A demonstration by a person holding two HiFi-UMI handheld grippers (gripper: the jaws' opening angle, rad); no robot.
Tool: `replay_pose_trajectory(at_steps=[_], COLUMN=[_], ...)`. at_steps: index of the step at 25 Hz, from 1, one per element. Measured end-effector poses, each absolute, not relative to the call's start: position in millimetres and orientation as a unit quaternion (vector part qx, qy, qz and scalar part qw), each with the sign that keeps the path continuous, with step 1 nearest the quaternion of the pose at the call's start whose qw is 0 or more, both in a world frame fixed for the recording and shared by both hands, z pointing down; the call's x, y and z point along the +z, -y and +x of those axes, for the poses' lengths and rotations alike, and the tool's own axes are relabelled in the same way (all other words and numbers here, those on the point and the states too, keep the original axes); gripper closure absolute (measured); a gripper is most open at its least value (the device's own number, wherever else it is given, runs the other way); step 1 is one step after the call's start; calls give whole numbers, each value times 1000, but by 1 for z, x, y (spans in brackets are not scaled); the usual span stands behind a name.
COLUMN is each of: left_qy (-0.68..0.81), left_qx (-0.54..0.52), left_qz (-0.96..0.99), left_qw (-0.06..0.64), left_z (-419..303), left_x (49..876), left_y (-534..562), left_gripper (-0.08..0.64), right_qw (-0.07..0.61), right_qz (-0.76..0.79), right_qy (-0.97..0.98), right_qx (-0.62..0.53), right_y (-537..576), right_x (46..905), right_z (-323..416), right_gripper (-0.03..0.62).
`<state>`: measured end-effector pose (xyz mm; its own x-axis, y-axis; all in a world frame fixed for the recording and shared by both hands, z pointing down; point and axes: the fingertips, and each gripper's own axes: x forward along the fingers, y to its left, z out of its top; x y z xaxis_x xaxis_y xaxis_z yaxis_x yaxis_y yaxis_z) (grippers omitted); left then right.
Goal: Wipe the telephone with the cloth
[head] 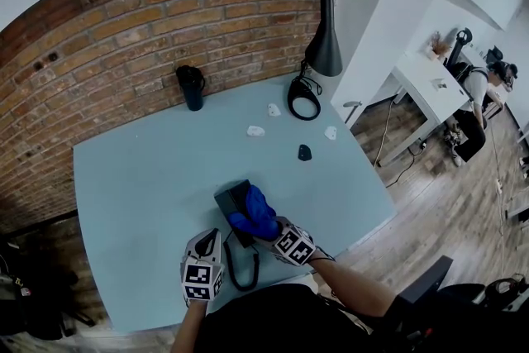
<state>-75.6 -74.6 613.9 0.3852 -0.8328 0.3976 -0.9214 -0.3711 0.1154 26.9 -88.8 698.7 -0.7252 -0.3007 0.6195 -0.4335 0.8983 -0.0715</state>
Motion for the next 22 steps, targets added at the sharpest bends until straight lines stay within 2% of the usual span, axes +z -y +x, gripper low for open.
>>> replay_pose_trajectory(at_steps=[13, 17, 22], left_qy=[534, 538, 539], left_qx=[136, 135, 133], left_qz=[819, 817, 817], left_qw=[157, 159, 159], left_z=[-74, -78, -78], left_x=[612, 613, 613], left_y=[75, 73, 75], left_gripper=[540, 540, 540], right_qw=[333, 376, 386], right_qz=[187, 146, 138], right_qy=[916, 904, 900], right_qx=[123, 141, 152], right_y=[53, 19, 18], right_x=[718, 741, 746], right_z=[41, 55, 55], right_gripper=[364, 368, 367])
